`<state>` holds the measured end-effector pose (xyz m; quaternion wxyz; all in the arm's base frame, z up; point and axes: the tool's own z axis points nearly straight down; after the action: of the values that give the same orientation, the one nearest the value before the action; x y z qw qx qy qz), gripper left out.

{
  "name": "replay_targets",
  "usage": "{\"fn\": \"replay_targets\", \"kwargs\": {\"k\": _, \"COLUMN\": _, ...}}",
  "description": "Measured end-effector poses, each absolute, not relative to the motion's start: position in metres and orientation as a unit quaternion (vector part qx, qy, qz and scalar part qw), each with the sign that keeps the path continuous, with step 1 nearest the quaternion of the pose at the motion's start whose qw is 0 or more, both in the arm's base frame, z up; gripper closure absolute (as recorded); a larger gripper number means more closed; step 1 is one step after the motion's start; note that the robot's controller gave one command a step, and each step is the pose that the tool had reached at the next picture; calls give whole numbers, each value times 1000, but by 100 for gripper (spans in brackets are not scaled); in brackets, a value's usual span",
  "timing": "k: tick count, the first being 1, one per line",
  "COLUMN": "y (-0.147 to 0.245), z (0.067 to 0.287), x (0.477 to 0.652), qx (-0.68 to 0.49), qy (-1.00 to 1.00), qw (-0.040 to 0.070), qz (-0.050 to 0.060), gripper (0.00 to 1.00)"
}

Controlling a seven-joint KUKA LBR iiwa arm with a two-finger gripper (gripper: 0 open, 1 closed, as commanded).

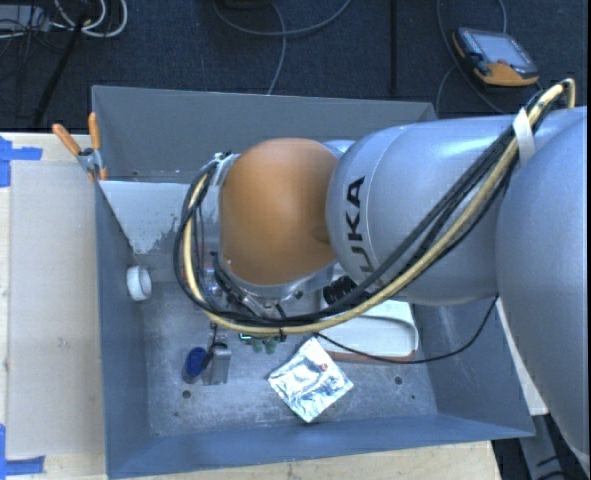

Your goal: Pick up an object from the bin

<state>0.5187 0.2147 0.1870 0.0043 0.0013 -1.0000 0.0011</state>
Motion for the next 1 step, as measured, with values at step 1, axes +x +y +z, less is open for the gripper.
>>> {"fn": "replay_targets", "kwargs": {"k": 1, "y": 204, "z": 67, "x": 533, "qx": -19, "qy": -1000, "qw": 4, "qz": 2, "gripper": 0}}
